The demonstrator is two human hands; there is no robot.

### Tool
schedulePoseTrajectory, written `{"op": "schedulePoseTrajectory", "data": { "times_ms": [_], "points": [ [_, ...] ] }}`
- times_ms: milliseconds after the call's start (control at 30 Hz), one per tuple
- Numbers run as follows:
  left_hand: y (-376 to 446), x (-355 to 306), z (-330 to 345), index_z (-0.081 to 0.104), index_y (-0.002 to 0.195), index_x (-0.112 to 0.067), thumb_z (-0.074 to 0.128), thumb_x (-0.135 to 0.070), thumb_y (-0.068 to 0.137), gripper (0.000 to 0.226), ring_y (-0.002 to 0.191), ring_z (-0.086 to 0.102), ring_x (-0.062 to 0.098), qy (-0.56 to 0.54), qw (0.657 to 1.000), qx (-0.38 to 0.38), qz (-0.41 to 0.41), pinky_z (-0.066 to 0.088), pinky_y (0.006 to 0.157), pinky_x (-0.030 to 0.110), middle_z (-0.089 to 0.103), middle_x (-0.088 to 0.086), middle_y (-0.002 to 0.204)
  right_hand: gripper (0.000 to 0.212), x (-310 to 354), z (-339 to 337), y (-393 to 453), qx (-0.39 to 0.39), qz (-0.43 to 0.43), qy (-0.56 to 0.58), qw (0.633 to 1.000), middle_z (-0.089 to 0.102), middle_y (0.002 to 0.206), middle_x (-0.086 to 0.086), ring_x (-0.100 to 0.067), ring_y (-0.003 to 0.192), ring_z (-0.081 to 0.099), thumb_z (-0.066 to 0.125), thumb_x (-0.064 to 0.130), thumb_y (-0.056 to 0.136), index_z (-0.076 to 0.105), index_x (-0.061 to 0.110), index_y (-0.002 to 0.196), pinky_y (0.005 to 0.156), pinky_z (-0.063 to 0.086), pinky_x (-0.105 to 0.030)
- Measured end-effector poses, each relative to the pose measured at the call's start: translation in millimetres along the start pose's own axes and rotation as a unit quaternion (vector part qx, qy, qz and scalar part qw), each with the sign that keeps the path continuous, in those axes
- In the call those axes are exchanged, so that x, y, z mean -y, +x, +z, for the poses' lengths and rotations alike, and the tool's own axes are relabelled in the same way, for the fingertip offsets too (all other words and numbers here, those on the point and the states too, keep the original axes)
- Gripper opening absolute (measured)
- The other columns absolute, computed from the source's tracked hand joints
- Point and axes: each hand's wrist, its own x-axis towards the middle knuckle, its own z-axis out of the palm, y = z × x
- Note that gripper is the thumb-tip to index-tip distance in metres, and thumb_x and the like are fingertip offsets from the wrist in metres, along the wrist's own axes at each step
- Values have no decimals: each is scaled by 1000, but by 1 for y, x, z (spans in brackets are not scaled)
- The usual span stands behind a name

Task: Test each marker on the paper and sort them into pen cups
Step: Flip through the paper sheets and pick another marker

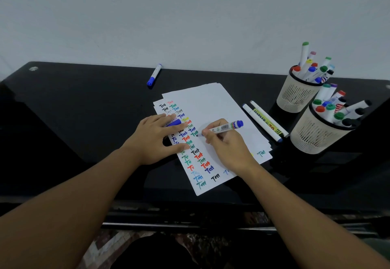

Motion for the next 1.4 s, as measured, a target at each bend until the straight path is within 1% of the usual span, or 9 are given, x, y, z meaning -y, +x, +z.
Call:
{"op": "schedulePoseTrajectory", "data": {
  "times_ms": [100,300,600,900,1000,1100,1200,1300,1400],
  "points": [
    [0,0,1,28,151,-57,15,-98,73,89,155,11,16,5,1000,0,1,9,126,45,17,-13,167,12,1,0,1,13,4,-17,1000,70,87,10,-5,84,66,59,38,104,65,28,100,81,54,-31],
    [0,2,3,28,152,-56,19,-96,76,87,155,10,15,6,1000,1,0,8,125,44,17,-13,167,11,1,1,3,32,4,-62,998,70,94,8,-15,89,68,58,42,104,60,37,94,86,56,-47],
    [0,3,4,29,152,-55,20,-96,77,86,155,11,16,5,1000,-3,2,8,125,45,18,-12,167,8,0,3,4,37,1,-77,996,73,88,5,-16,83,70,59,43,103,61,37,99,81,58,-49],
    [1,3,5,29,151,-56,20,-97,76,86,155,12,16,2,1000,-2,2,9,126,46,18,-13,167,9,-1,2,2,20,-4,-89,996,70,93,7,-12,87,67,57,41,104,60,34,100,84,56,-43],
    [2,4,5,30,151,-56,21,-97,76,86,155,12,16,-2,1000,-8,1,10,126,46,20,-12,167,11,1,1,2,26,-5,-94,995,70,90,6,-13,83,67,57,42,104,60,34,99,80,56,-41],
    [2,5,6,30,151,-57,21,-98,76,86,155,13,16,-3,1000,-10,2,11,125,47,21,-13,167,22,2,0,-1,31,3,-96,995,67,79,5,-10,72,62,57,41,104,64,23,95,71,53,-37],
    [2,4,7,31,151,-56,21,-98,76,86,155,13,16,-5,1000,-9,3,11,125,47,21,-13,167,27,3,-1,-3,30,12,-93,995,67,78,2,-12,71,61,56,41,105,65,19,92,74,53,-42],
    [2,5,6,29,151,-57,21,-97,76,85,155,13,16,-2,1000,-9,1,11,125,47,20,-12,167,17,5,-1,-4,8,12,-48,999,67,82,6,-10,79,63,56,39,105,61,31,91,79,54,-38],
    [2,5,6,29,151,-57,21,-97,77,85,154,13,16,0,1000,-8,4,11,125,46,21,-12,167,14,3,-1,-3,5,18,-39,999,70,87,5,-13,87,66,56,40,105,61,35,92,87,56,-44]
  ]
}}
